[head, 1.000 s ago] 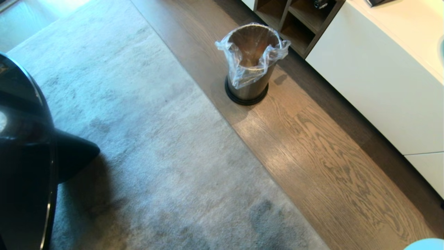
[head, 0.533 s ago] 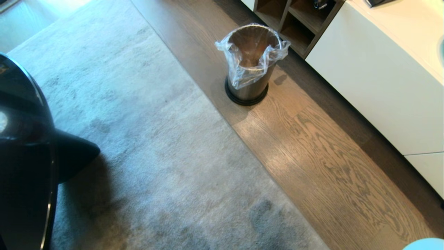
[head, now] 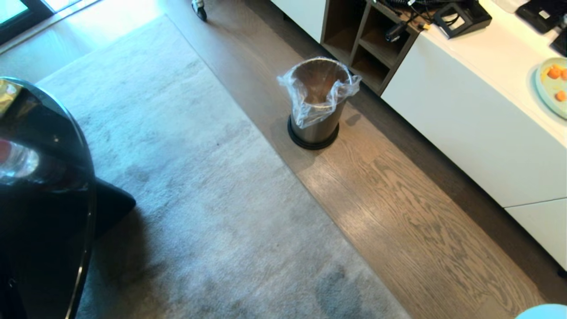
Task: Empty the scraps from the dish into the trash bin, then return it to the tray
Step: Put the bowl back to the table
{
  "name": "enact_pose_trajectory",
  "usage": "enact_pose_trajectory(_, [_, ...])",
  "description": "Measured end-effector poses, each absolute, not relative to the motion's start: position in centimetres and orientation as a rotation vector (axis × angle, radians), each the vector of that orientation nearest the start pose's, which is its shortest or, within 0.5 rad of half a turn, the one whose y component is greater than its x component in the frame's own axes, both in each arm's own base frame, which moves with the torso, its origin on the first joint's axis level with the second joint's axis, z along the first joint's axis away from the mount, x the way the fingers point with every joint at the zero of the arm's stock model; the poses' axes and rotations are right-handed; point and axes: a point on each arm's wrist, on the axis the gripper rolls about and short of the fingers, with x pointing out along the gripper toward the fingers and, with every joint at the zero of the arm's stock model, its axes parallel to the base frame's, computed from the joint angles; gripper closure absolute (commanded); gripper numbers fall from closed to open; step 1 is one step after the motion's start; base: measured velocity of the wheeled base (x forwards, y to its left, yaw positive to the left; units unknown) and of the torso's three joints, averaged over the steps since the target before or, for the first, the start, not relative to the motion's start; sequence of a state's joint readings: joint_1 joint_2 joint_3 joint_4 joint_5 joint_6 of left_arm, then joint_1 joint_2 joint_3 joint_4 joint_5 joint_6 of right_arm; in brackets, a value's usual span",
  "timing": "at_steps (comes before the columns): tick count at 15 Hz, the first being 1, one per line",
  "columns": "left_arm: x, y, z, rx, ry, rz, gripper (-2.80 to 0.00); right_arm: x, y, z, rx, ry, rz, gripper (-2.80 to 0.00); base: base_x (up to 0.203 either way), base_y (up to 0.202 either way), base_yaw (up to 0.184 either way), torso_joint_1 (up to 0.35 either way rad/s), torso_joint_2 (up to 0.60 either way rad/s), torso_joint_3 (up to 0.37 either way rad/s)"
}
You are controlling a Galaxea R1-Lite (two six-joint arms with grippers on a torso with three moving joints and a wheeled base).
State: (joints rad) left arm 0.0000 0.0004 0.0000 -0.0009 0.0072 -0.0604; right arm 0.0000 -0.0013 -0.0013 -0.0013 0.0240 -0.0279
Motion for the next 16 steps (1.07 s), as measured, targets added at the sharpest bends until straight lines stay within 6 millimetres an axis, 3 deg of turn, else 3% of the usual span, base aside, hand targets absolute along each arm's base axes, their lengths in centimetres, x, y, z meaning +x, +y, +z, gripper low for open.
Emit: enact_pose_trajectory(16, [-2.28, 0.02, 7.56, -0.060, -0.001, 0.007, 0.00, -2.30, 0.05, 7.59, -0.028, -0.004, 0.024, 0.00, 0.000, 0.000, 0.000, 0.002, 0.00, 0.204])
